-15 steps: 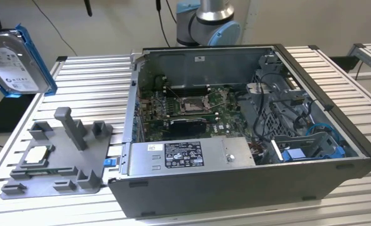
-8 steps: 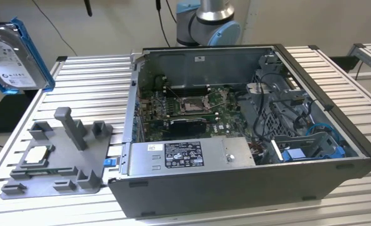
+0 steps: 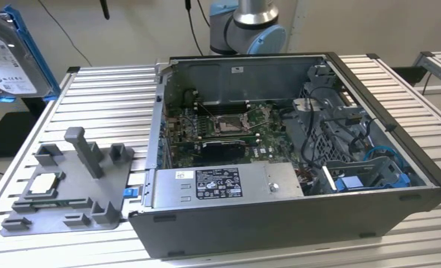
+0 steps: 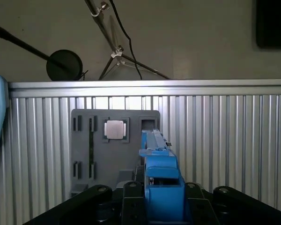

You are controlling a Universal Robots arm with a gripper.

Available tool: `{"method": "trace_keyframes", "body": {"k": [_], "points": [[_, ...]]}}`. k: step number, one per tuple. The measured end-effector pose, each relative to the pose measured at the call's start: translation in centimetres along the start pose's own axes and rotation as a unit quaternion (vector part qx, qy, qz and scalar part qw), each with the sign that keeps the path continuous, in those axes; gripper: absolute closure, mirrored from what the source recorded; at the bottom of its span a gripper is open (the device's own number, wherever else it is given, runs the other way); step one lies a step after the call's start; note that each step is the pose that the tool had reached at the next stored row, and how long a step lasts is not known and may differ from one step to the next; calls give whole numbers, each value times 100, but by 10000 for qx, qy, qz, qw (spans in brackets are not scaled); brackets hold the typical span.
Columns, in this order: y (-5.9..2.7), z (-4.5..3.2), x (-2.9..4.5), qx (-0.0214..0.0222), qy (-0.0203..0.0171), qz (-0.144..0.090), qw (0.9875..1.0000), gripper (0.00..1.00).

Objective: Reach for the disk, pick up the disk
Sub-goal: 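Pick up the disk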

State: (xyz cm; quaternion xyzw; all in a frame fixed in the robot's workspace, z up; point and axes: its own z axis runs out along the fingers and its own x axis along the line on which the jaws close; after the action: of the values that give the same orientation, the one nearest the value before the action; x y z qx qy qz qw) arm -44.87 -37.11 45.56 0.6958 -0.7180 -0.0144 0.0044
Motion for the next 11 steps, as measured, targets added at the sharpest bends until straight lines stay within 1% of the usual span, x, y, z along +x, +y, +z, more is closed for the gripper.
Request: {"method": "trace_keyframes", "body": {"k": [5,11], "points": [[4,-126,-2,0,0,-3,10000,100],[8,-303,-4,0,0,-6,10000,100]]}}
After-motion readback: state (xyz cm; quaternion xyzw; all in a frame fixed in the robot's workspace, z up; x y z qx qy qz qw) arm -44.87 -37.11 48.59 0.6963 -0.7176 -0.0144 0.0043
